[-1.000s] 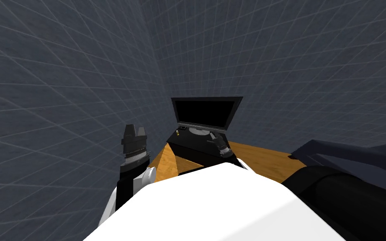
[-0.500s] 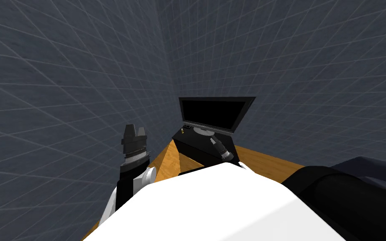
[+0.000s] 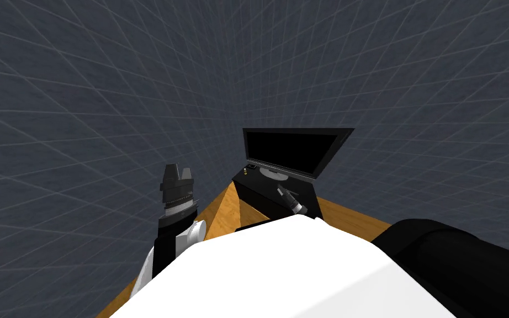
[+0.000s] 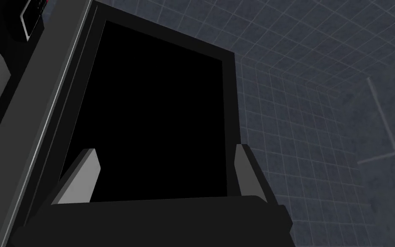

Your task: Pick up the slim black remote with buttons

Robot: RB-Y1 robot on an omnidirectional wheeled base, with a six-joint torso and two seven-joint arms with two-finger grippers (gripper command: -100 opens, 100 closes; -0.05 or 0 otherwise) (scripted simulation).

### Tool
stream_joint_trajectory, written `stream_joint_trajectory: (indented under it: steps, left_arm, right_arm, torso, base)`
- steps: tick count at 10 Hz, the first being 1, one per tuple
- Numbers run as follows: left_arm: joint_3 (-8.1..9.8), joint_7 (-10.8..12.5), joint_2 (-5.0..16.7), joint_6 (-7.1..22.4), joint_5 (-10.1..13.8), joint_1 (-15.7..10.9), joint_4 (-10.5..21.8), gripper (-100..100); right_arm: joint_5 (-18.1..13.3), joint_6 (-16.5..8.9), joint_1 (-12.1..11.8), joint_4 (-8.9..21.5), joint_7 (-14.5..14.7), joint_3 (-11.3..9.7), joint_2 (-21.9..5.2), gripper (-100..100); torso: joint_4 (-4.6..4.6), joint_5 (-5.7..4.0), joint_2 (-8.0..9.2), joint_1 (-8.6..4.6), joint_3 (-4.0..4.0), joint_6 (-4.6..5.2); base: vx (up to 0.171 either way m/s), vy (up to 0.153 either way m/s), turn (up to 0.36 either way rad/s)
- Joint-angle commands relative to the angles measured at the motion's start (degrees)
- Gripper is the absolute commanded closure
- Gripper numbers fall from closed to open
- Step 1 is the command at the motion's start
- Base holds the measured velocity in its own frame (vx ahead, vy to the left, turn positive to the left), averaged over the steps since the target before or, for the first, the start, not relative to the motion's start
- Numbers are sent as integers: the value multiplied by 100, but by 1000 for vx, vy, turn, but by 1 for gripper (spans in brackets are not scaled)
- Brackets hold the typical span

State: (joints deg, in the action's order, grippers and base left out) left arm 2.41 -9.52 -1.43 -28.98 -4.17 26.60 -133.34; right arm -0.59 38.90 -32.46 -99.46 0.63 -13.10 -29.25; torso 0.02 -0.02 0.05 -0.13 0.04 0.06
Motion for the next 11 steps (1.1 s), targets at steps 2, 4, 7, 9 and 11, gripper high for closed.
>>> stream_joint_trajectory:
  steps: [2, 4, 7, 9, 11]
  left_arm:
    - [-1, 0, 0, 0, 0, -1, 0, 0]
    - [-1, 0, 0, 0, 0, -1, 0, 0]
    - [0, 0, 0, 0, 0, 1, 0, 0]
    - [0, 0, 0, 0, 0, 0, 0, 0]
    - [1, 0, 0, 0, 0, 1, 0, 0]
  right_arm:
    - [-37, 38, 15, 438, 109, -156, -181, -100]
    - [-79, 42, 43, 817, 213, -305, -321, -100]
    - [-185, 36, 126, 1468, 430, -628, -573, -100]
    - [-248, 26, 177, 1862, 541, -799, -688, -100]
    - [-314, 11, 235, 2311, 654, -970, -799, -100]
  torso:
    - [0, 0, 0, 2, 0, -6]
    - [0, 0, -3, -2, -1, -6]
    - [-1, -1, -5, -4, -3, 2]
    - [-1, -1, -6, -6, -3, 1]
    - [-1, -1, -7, -7, -4, 2]
  base:
    - [-16, -8, 268]
    - [-13, -15, 257]
    - [-9, -17, 254]
    - [-8, -20, 263]
    - [-9, -26, 217]
